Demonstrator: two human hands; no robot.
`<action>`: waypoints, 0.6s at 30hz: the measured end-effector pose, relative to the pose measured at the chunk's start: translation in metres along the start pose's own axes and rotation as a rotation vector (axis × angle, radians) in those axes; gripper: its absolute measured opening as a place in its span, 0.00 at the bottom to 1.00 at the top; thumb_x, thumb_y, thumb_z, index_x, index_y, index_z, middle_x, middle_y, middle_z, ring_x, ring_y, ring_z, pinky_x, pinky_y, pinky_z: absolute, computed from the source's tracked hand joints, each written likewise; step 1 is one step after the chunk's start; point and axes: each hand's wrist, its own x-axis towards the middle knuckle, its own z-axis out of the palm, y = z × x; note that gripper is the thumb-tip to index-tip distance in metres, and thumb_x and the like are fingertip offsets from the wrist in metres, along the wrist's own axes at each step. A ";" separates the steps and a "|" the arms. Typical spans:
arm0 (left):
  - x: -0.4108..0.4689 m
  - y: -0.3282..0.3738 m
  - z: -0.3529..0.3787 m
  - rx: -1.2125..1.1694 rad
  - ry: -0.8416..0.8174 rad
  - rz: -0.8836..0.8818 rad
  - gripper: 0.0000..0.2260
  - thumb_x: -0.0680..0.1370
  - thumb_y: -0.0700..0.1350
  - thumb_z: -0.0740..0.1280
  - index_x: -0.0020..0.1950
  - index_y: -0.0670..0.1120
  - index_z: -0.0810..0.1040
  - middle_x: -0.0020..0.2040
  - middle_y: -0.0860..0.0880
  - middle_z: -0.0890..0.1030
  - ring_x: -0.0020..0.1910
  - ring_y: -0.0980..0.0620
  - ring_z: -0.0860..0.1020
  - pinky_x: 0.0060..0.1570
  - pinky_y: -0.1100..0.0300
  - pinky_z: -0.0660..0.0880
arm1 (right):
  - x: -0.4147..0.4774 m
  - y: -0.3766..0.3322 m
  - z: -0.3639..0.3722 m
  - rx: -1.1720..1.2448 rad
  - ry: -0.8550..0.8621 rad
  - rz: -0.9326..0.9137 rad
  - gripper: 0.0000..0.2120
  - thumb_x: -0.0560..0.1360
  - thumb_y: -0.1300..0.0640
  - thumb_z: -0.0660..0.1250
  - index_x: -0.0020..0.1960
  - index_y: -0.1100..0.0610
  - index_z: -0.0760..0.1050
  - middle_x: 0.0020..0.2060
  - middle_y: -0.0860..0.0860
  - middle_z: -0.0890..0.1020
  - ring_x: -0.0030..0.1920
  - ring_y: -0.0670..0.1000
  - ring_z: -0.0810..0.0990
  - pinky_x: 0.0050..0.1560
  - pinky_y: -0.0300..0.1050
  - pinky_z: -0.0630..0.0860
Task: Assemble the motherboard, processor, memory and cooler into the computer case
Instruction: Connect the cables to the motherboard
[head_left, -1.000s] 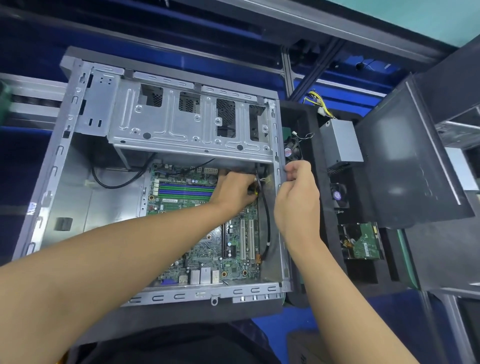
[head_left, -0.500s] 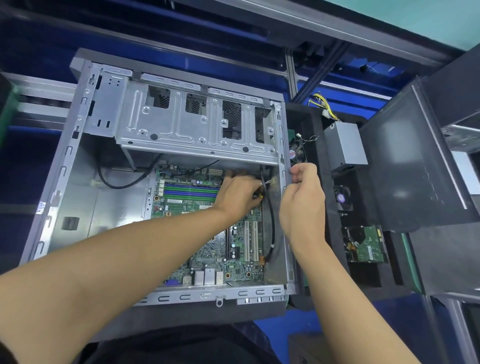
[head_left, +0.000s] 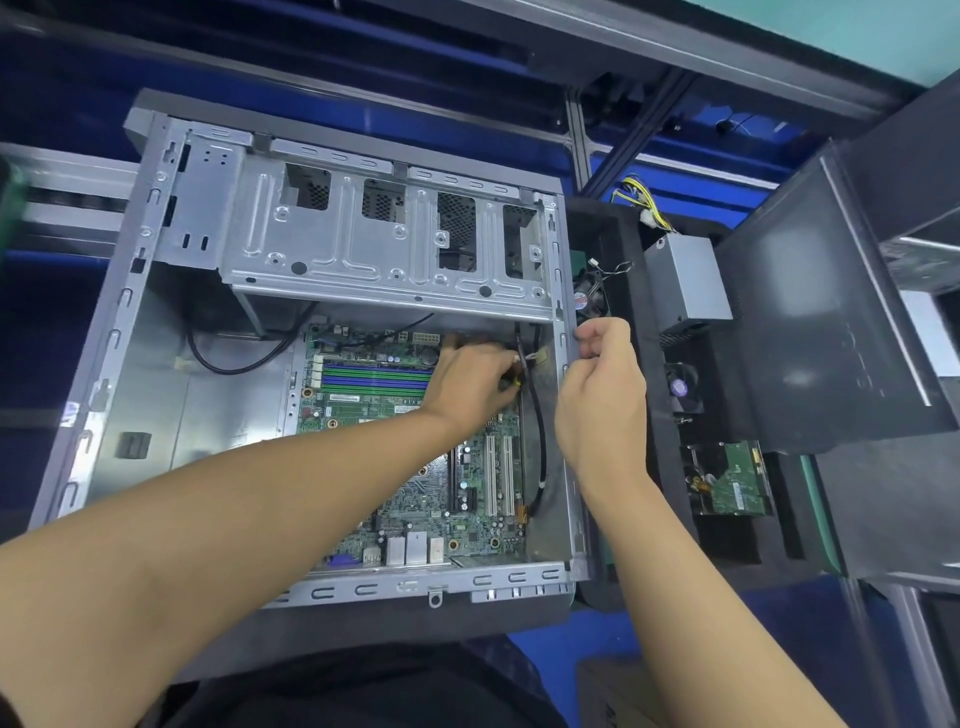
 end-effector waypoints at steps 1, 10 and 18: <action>0.000 0.000 0.000 0.007 0.002 -0.001 0.03 0.74 0.49 0.70 0.42 0.52 0.78 0.43 0.55 0.79 0.45 0.52 0.78 0.61 0.49 0.67 | 0.000 0.000 0.000 -0.001 -0.001 -0.003 0.16 0.78 0.67 0.54 0.55 0.46 0.67 0.49 0.45 0.76 0.47 0.46 0.73 0.46 0.43 0.66; 0.001 0.003 0.001 0.044 0.024 -0.035 0.04 0.73 0.51 0.70 0.41 0.53 0.77 0.42 0.56 0.80 0.43 0.52 0.78 0.60 0.51 0.63 | 0.000 0.000 -0.001 -0.003 -0.001 -0.010 0.15 0.78 0.67 0.54 0.56 0.49 0.69 0.50 0.46 0.77 0.49 0.48 0.74 0.46 0.45 0.67; 0.000 0.004 0.001 0.027 -0.007 -0.047 0.05 0.72 0.52 0.70 0.40 0.53 0.76 0.41 0.56 0.80 0.43 0.52 0.78 0.60 0.47 0.65 | 0.000 0.001 -0.001 -0.001 0.004 -0.017 0.16 0.78 0.67 0.54 0.55 0.47 0.67 0.50 0.45 0.76 0.47 0.46 0.72 0.44 0.42 0.65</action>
